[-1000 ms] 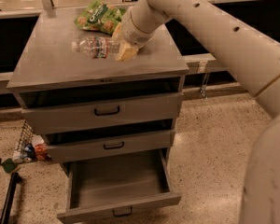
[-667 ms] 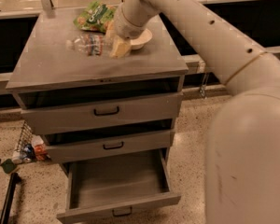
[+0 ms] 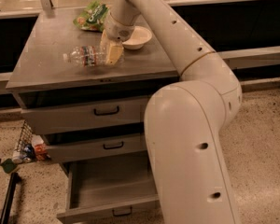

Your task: Pick water bottle from bottom drawer and place on counter

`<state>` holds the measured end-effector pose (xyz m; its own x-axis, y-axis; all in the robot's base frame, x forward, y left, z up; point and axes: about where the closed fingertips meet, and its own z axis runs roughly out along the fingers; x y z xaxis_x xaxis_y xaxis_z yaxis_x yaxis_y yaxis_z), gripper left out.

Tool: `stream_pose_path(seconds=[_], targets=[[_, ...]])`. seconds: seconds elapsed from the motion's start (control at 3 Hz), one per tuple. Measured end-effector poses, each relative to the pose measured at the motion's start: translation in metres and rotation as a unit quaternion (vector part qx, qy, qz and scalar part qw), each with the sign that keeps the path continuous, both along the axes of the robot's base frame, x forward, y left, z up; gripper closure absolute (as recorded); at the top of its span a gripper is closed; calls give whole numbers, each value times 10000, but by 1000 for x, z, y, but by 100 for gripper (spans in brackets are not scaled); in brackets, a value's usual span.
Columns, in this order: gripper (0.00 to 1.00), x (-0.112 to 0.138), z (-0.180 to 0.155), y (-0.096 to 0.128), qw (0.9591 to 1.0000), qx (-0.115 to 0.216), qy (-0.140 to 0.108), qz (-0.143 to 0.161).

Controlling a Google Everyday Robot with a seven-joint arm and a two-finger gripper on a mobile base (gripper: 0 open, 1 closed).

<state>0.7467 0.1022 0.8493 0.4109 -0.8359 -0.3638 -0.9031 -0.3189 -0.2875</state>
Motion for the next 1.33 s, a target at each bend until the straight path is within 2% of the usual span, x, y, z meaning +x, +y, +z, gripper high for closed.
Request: stream_pose_path(seconds=[0.33,0.67,1.0,1.33], targets=[[30,2,-9,1,9997,-30,225,-40],[5,7,-12,0,9995,63,298,-107],[0,7,-7,0,9994,196,278,-108],[0,4,-3,-5,9990,332,264,-161]])
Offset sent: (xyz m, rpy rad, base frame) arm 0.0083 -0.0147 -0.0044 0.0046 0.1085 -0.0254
